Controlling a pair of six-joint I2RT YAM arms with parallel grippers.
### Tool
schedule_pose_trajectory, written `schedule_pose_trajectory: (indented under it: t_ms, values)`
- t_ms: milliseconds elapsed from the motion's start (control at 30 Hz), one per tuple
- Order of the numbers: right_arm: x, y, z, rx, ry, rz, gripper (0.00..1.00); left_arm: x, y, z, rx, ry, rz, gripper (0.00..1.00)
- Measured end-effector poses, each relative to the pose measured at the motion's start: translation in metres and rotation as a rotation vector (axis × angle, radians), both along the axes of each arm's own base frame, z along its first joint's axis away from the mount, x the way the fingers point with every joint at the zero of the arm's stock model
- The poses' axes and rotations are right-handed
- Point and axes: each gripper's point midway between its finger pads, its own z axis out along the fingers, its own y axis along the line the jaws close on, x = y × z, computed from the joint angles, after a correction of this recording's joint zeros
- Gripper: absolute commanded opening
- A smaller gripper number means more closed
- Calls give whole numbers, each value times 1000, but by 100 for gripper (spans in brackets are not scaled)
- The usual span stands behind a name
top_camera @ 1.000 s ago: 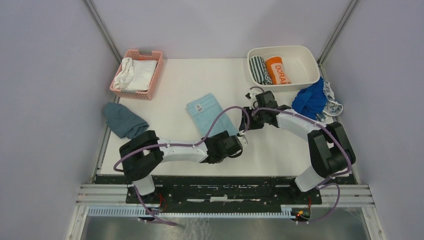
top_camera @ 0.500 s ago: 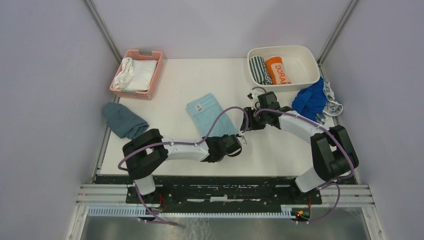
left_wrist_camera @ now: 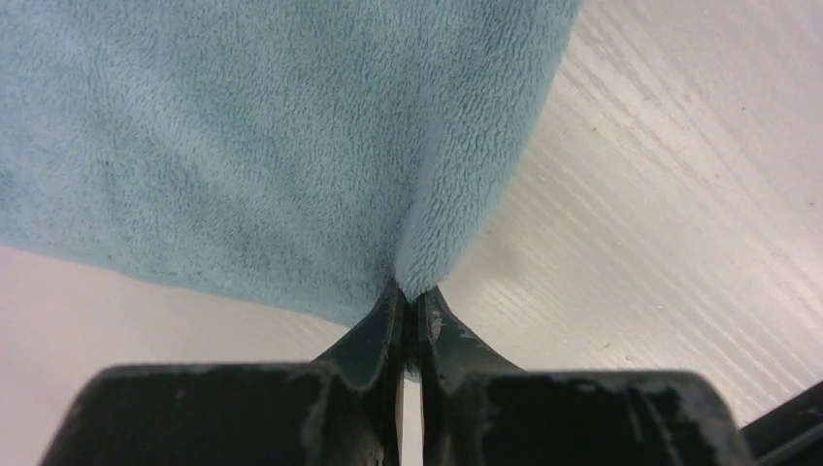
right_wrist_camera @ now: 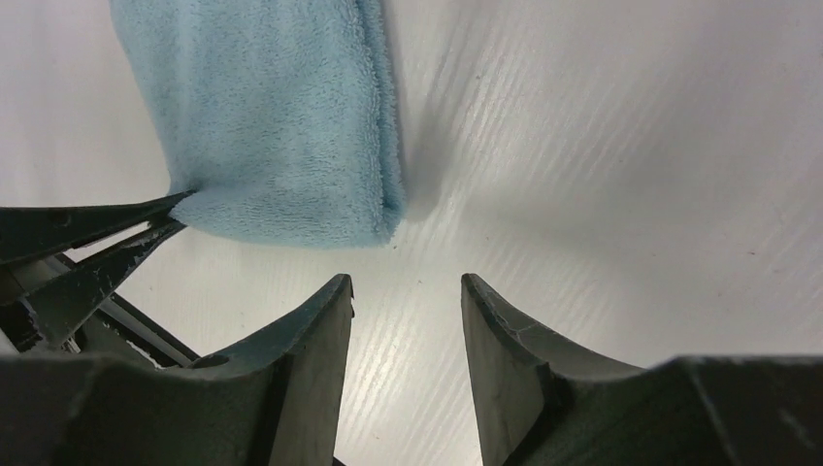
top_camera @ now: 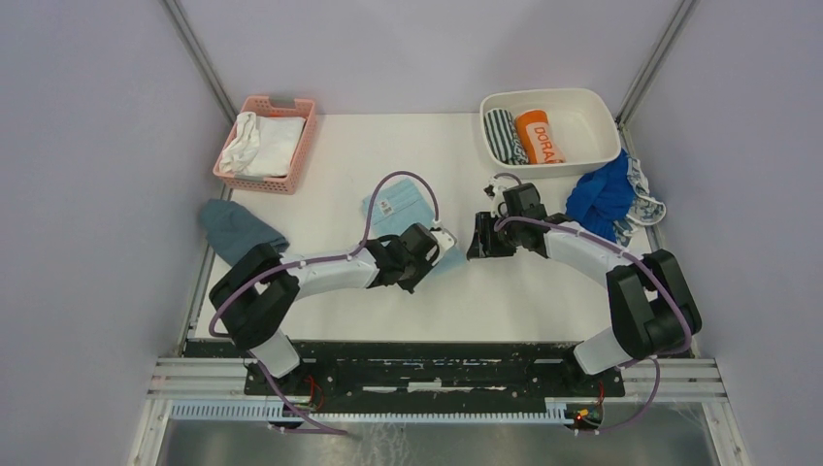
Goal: Roll the towels
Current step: Roll the towel at the center of the board.
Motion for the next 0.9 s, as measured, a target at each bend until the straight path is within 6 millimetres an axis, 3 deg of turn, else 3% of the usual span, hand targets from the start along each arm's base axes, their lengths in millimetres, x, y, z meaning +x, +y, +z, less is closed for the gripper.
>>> schedule_pose_trajectory:
  t_ms: [300, 533, 767, 900]
  values:
    - [2, 12, 3, 67, 40, -106, 59, -10, -17, 3, -184, 175, 34, 3]
    - [-4, 13, -3, 40, 29, -187, 62, 6, -22, 12, -370, 292, 163, 3]
    - [1, 3, -2, 20, 1, -247, 57, 7, -25, 3, -492, 425, 281, 3]
    - [3, 6, -16, 21, 32, -258, 55, 5, -26, -2, -542, 492, 325, 3]
